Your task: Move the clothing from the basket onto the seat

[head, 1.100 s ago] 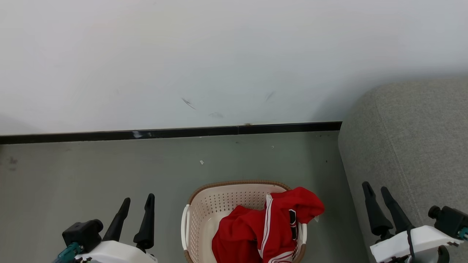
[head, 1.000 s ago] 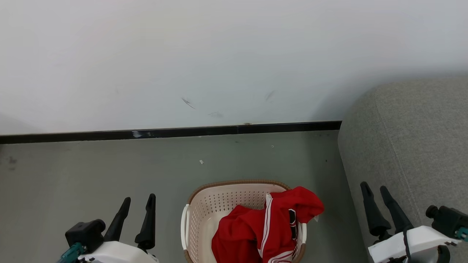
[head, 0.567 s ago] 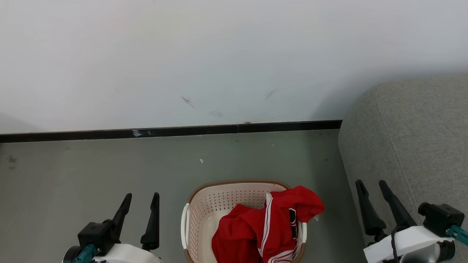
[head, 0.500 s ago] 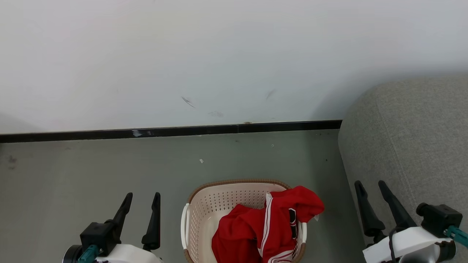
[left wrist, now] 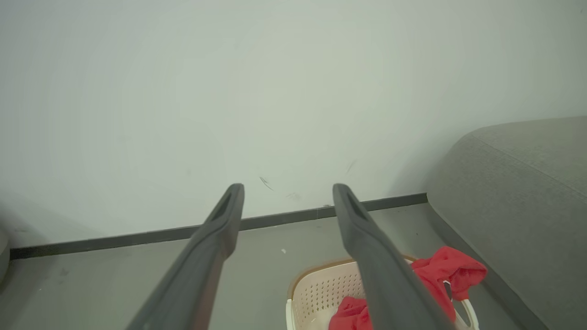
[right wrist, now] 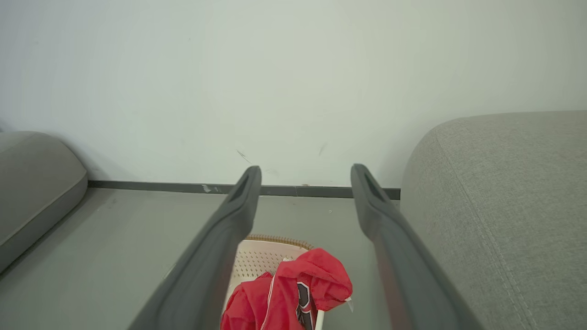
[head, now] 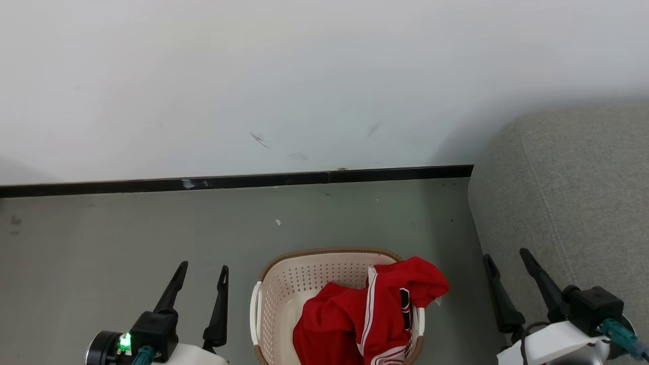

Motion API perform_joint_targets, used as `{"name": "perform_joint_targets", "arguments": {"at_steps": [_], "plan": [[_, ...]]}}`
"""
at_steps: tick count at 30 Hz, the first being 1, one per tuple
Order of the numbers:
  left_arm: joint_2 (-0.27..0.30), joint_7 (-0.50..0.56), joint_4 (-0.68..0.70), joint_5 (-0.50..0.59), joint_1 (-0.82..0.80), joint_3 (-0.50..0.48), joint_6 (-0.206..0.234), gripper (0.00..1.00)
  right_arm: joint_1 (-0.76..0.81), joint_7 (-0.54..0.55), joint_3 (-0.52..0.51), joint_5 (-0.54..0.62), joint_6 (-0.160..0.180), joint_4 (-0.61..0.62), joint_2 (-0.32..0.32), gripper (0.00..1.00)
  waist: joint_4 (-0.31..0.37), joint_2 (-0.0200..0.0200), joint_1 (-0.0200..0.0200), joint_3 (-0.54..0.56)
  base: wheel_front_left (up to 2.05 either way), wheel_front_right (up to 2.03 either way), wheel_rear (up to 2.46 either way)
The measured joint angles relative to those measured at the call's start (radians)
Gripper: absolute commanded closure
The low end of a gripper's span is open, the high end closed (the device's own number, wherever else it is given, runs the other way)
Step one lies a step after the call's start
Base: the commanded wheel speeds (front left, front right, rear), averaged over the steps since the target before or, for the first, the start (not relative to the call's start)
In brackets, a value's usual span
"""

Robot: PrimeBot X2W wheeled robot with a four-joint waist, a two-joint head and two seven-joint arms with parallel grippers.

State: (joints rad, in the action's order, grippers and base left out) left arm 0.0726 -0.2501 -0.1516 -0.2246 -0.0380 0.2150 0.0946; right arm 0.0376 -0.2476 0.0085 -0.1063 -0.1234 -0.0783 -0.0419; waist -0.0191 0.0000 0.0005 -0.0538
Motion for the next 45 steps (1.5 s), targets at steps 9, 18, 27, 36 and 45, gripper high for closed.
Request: {"name": "perform_joint_targets", "arguments": {"at_steps": [9,18,27,36,45], "plan": [[-0.001,-0.001,-0.008,0.008,-0.011,-0.010,0.000,0.00,0.000,0.000,-0.005,0.004,0.000,0.002,0.000,0.00,0.002,0.0000,0.0000,0.003,0.00,0.00,0.00],[-0.006,-0.001,-0.021,-0.018,-0.011,-0.038,0.000,0.00,0.000,0.000,-0.031,0.001,0.000,0.004,0.001,0.00,0.004,0.0000,-0.0001,0.003,0.00,0.00,0.00],[-0.009,-0.001,-0.026,-0.021,-0.011,-0.049,0.000,0.00,0.000,0.000,-0.038,-0.001,0.000,0.004,0.001,0.00,0.006,0.0000,-0.0002,0.002,0.00,0.00,0.00],[-0.010,-0.001,-0.028,-0.021,-0.011,-0.059,-0.001,0.00,0.001,0.000,-0.039,-0.007,0.000,0.004,0.001,0.00,0.006,0.0000,-0.0002,0.006,0.00,0.00,0.00],[-0.010,-0.001,-0.029,-0.018,-0.011,-0.067,-0.002,0.00,0.004,0.000,-0.039,-0.007,0.000,0.014,0.001,0.00,0.007,0.0000,-0.0002,0.000,0.00,0.00,0.00]]}}
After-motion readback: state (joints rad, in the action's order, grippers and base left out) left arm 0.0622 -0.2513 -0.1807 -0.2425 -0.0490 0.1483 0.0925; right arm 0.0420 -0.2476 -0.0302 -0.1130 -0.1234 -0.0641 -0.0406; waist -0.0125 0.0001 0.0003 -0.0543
